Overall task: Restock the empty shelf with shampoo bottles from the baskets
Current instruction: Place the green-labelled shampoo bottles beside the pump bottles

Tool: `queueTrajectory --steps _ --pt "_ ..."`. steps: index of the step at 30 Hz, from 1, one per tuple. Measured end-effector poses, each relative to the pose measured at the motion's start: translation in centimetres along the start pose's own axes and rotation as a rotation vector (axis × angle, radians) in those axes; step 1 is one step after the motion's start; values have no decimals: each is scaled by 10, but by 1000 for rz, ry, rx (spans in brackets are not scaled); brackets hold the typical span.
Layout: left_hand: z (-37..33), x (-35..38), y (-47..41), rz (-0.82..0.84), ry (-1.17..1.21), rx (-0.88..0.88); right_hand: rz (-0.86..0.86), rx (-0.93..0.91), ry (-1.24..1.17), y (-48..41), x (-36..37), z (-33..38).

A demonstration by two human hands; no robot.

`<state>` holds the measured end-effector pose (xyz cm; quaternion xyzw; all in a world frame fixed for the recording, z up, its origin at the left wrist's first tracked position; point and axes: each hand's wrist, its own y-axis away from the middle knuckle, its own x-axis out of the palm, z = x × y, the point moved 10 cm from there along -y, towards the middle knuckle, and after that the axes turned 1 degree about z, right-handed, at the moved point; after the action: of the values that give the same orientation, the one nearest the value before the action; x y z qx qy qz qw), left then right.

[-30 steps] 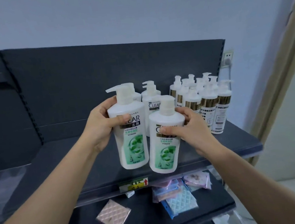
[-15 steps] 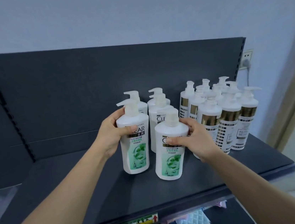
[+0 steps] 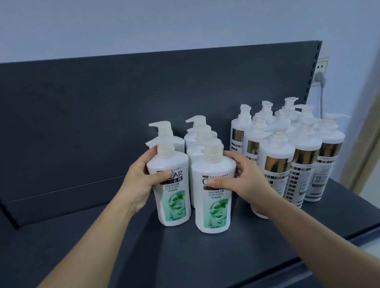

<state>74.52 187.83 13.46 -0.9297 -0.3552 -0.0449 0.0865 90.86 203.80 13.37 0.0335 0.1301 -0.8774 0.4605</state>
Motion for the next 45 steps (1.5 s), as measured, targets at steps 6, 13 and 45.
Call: queueTrajectory --steps 6,13,45 --pt "11 -6 10 -98 -246 55 -33 24 115 6 1 -21" --pt "27 -13 13 -234 -405 56 -50 58 224 9 0 -33" --pt "42 40 78 -40 -1415 -91 100 187 924 100 -19 -33"
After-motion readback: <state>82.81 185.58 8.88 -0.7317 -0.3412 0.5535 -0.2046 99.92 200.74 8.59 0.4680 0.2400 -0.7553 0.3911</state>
